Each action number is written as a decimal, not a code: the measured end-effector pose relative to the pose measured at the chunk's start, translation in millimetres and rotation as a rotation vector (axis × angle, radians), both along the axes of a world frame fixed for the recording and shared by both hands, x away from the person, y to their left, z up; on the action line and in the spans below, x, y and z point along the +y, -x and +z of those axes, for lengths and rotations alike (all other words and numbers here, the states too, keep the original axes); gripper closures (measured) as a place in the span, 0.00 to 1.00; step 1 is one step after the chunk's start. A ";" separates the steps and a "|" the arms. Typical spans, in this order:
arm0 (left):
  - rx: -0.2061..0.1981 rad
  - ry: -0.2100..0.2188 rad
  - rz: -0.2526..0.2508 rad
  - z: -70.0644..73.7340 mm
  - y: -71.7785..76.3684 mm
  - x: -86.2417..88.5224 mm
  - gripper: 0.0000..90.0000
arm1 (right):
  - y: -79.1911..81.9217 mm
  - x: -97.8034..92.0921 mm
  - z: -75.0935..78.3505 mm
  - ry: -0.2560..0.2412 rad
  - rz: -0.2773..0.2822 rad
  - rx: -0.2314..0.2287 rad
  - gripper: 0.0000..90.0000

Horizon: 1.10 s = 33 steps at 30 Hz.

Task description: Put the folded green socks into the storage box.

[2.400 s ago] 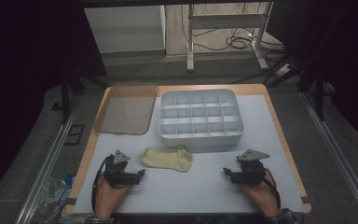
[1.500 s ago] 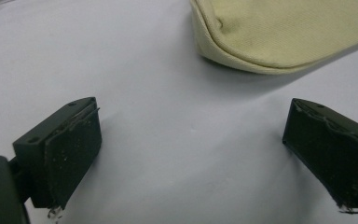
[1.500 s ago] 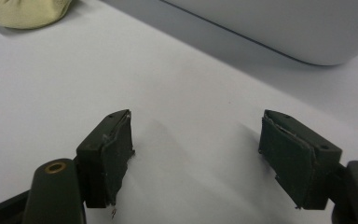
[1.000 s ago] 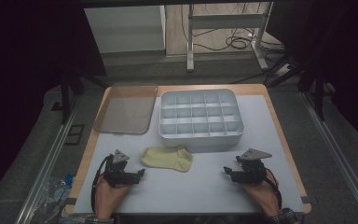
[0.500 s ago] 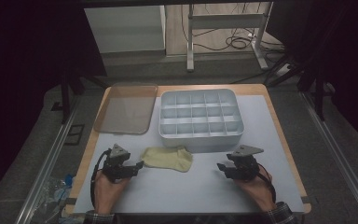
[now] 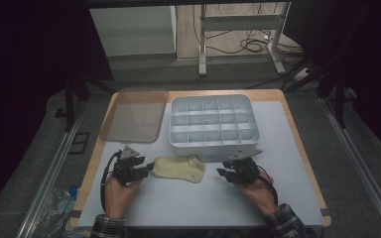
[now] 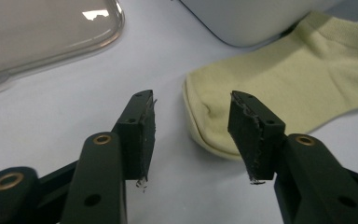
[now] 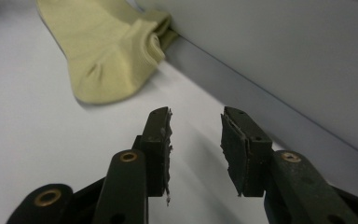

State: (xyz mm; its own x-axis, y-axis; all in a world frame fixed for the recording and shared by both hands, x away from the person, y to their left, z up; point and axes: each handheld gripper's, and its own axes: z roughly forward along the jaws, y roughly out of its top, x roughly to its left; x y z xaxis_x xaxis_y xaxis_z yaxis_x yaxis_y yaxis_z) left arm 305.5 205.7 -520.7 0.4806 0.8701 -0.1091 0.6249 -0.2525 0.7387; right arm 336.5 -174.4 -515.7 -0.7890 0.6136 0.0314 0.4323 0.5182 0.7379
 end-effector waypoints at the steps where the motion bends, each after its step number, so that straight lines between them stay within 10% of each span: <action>1: -0.003 -0.001 0.003 -0.3 -1.6 -0.6 0.58 | -0.8 2.2 0.4 -0.001 0.005 0.001 0.70; 23: 0.012 -0.029 0.012 -20.6 -10.8 -3.3 0.67 | -30.5 64.5 -6.8 0.001 0.077 0.037 0.65; 33: 0.027 -0.006 -0.028 -23.0 -7.4 -6.3 0.94 | -34.6 73.3 -13.0 0.009 0.086 0.088 0.88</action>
State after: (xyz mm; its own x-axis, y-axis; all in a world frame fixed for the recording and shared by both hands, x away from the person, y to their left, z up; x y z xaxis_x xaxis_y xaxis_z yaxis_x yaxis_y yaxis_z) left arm 312.9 199.4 -543.7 0.5021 0.8568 -0.1171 0.6372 -0.2750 0.7200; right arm 371.1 -101.1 -528.8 -0.8334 0.5441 0.0971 0.4485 0.5630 0.6942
